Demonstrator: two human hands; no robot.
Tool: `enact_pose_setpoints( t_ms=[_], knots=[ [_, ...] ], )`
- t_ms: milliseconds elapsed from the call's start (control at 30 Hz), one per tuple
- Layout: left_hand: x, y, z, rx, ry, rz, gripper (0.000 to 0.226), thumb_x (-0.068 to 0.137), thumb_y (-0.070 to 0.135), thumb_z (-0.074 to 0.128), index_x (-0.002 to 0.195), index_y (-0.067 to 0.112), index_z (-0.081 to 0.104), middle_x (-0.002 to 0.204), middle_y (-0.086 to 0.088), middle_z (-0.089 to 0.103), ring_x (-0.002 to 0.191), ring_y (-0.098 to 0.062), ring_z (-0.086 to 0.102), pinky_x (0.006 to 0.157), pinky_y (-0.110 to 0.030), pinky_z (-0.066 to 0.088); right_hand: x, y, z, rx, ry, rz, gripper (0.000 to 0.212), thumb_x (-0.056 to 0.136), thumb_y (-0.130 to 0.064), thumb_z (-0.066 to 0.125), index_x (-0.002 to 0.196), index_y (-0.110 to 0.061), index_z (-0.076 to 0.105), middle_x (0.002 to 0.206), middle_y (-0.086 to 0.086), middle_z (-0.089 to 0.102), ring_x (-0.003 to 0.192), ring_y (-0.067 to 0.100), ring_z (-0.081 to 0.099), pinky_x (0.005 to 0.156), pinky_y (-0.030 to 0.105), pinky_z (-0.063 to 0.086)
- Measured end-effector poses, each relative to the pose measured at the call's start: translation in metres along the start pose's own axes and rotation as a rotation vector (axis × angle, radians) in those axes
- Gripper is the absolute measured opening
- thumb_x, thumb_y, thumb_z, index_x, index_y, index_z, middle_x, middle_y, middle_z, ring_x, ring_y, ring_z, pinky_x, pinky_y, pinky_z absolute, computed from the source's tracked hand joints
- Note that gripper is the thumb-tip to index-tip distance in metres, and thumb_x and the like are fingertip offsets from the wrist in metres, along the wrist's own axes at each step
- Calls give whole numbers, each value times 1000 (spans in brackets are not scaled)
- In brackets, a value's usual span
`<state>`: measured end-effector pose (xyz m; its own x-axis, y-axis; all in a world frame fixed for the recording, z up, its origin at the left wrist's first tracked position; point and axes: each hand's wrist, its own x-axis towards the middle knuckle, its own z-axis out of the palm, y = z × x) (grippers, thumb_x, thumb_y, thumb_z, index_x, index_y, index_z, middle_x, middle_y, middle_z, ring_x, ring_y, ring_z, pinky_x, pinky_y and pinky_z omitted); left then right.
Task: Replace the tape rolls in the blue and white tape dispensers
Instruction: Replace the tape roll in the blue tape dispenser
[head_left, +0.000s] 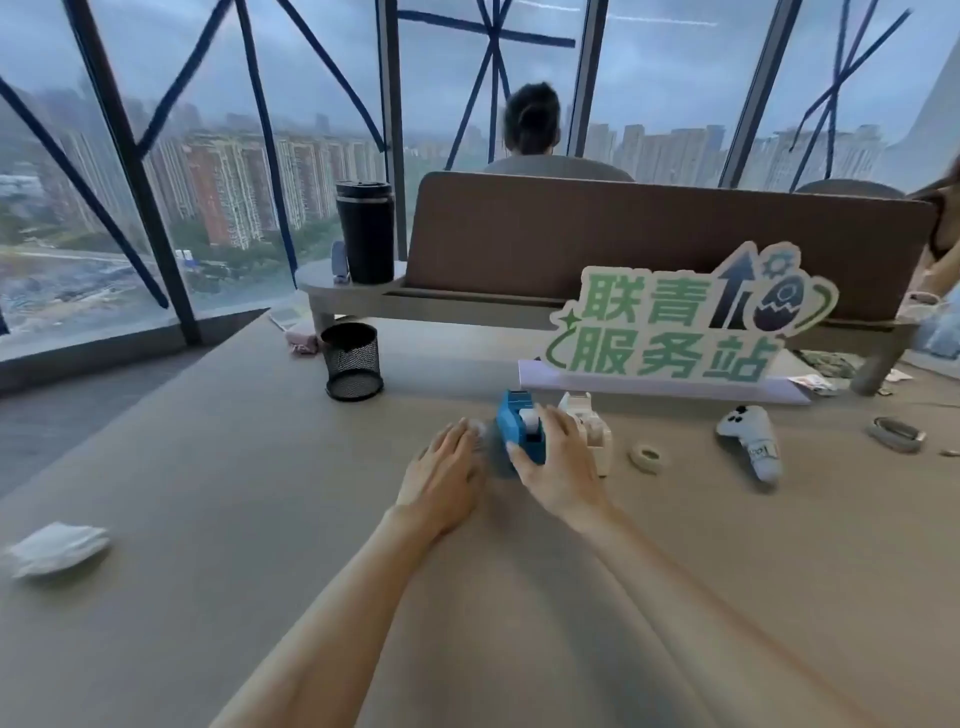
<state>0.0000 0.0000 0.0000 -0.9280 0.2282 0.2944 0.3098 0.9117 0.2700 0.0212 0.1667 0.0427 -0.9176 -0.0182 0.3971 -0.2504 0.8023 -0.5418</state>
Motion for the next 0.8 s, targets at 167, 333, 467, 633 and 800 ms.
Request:
enact_pose_setpoints(
  t_ms=[167,333,467,633,800],
  knots=[
    [4,-3,-1,-23,17,-54,59,96,31,40,150,14,23,159,-4,22,146,-22,20,116,-35,20,11,2,10,-23,-81,43,60,88,-30,66,139,-9,42,136,8,54,125,31,47,101,35,39],
    [-1,-4,-1,-26,13,-85,60,95,30,40,150,15,20,161,-5,17,147,-23,18,116,-36,20,-5,13,0,-50,-76,0,48,86,-33,66,129,-20,48,132,-1,58,118,23,53,85,24,36],
    [-7,2,-7,-105,53,-29,63,90,29,47,148,18,25,160,-2,19,146,-20,17,114,-38,26,-27,25,-23,-2,-124,-52,60,82,-30,68,138,-27,47,134,-3,57,117,18,51,91,25,40],
    [-30,25,-13,-460,26,88,79,78,32,70,147,25,30,151,6,37,140,-11,30,114,-32,27,-50,44,-48,189,-224,-104,59,70,-28,64,127,-37,56,119,-18,59,108,11,58,96,37,50],
    [-28,25,-9,-778,-161,38,88,70,35,81,144,23,35,136,7,49,124,-10,51,104,-27,41,-51,43,-55,161,-292,-203,47,72,-23,61,116,-36,57,112,-20,57,102,10,56,88,37,54]
  ],
)
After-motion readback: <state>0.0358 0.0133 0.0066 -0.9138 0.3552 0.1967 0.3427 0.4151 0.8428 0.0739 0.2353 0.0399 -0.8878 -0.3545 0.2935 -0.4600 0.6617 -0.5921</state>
